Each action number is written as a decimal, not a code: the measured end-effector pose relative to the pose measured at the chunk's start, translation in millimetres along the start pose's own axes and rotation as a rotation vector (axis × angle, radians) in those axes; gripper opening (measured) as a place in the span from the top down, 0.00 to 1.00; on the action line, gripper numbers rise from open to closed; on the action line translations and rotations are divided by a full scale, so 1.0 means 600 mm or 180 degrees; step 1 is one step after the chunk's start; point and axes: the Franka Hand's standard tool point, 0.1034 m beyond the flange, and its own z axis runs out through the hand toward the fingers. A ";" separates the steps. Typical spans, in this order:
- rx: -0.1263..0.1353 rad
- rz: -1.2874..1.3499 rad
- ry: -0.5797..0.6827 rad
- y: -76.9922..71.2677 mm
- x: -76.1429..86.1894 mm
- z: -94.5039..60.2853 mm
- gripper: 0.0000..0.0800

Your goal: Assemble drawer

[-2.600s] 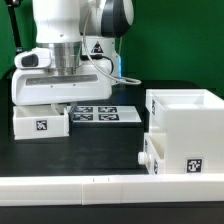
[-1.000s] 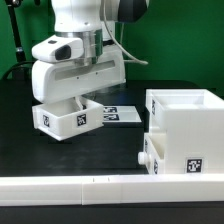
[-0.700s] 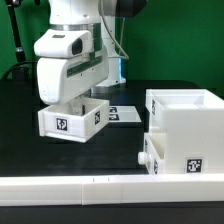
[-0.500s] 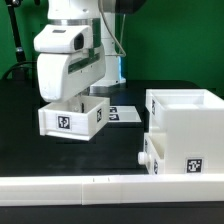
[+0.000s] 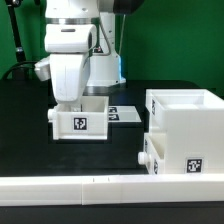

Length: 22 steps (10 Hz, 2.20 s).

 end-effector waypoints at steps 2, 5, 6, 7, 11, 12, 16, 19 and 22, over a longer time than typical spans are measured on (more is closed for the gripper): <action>-0.0049 -0.0075 0.0001 0.045 0.007 -0.011 0.95; -0.0011 -0.0164 0.0010 0.082 0.024 -0.010 0.95; -0.0003 -0.0156 0.0011 0.080 0.022 -0.009 0.95; -0.0003 -0.0156 0.0011 0.081 0.022 -0.009 0.95; -0.0017 -0.0338 0.0019 0.089 0.044 -0.008 0.95; -0.0044 -0.0320 0.0027 0.099 0.058 -0.010 0.95; -0.0066 -0.0208 0.0040 0.113 0.085 -0.008 0.95; -0.0062 -0.0204 0.0040 0.113 0.085 -0.007 0.95; -0.0053 -0.0248 0.0032 0.111 0.104 -0.003 0.95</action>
Offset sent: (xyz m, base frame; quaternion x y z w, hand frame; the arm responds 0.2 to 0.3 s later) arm 0.0531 0.0213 0.0026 0.0340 -0.0082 -0.1017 0.9942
